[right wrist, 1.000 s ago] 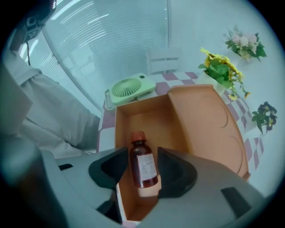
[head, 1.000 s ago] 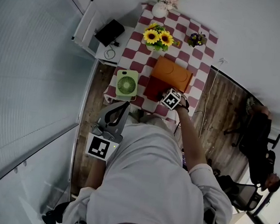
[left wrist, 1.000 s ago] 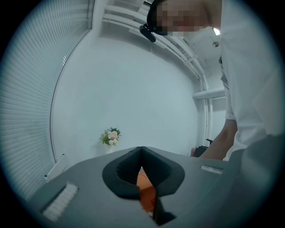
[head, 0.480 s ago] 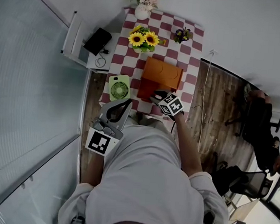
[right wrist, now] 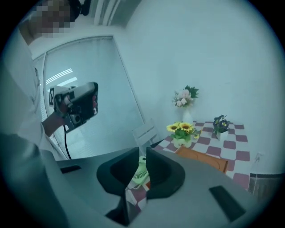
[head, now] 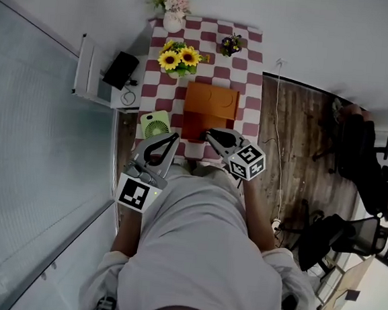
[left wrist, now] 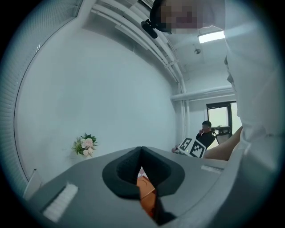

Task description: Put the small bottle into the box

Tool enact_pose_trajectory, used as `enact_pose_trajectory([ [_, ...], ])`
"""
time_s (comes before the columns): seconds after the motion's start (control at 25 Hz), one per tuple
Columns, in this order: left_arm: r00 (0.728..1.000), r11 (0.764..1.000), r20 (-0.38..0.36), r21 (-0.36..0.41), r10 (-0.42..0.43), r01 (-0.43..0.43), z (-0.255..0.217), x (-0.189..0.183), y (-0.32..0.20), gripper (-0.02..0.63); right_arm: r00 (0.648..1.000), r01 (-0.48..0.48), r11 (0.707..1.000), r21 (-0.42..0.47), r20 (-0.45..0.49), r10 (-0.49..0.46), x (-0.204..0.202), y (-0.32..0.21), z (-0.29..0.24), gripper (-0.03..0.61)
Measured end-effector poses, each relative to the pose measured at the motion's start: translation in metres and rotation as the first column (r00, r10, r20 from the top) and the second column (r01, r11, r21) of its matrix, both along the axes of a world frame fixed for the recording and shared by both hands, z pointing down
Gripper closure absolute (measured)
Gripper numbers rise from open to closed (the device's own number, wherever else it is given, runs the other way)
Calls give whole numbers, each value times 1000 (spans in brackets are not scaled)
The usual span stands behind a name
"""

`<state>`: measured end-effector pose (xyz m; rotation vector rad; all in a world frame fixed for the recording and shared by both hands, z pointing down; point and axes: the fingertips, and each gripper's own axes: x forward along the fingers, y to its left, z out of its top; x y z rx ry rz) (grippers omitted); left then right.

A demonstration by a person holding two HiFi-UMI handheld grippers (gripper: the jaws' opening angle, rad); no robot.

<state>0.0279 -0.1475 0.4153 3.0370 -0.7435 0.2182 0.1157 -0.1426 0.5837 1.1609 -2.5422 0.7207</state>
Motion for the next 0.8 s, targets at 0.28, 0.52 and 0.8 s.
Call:
enact_pose_trajectory([
  [0.28, 1000, 1000, -21, -11, -2, 2, -1, 4, -7, 618, 977, -147, 978, 149, 179, 119, 24, 10, -85, 574],
  [0.52, 999, 1000, -33, -8, 8, -8, -6, 9, -12, 618, 964, -214, 929, 302, 221, 150, 42, 19, -149, 577],
  [0.8, 993, 999, -117, 16, 35, -34, -33, 20, -20, 618, 971, -235, 821, 520, 154, 180, 52, 24, -221, 577],
])
